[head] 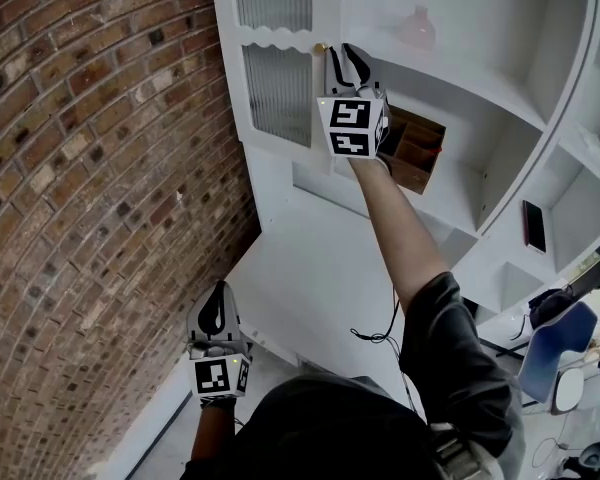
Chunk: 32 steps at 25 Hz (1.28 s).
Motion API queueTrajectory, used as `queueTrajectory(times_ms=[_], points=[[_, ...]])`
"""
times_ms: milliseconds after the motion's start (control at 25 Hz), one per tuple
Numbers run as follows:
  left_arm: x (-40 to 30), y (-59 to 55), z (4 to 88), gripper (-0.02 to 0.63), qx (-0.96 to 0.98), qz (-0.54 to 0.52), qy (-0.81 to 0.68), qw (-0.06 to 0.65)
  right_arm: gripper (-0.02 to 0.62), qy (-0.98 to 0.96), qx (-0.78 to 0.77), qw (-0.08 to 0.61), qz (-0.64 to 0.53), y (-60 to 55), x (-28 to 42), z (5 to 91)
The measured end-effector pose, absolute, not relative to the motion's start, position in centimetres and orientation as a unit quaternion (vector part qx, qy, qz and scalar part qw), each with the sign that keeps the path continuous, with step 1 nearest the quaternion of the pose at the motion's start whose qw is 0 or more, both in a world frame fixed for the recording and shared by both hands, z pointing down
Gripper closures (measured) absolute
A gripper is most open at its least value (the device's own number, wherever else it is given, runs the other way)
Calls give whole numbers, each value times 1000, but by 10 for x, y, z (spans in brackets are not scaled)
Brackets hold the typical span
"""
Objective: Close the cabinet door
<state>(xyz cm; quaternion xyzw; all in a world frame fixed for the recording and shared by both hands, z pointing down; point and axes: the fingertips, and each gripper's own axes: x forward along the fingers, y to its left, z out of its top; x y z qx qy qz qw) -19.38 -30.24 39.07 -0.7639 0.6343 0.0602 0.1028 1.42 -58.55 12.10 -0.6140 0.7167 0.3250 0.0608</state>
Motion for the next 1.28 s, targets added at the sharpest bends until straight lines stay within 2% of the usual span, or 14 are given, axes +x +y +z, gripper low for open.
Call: queueTrajectory(times_ms=[360,1280], points=[[-193,-301,382,603,-765,69,630,113,511,726,-587,86,348,-540,13,125],[-158,-295,365,603,-783,71,602,140,580,754,-532,122,366,-393,49,184]])
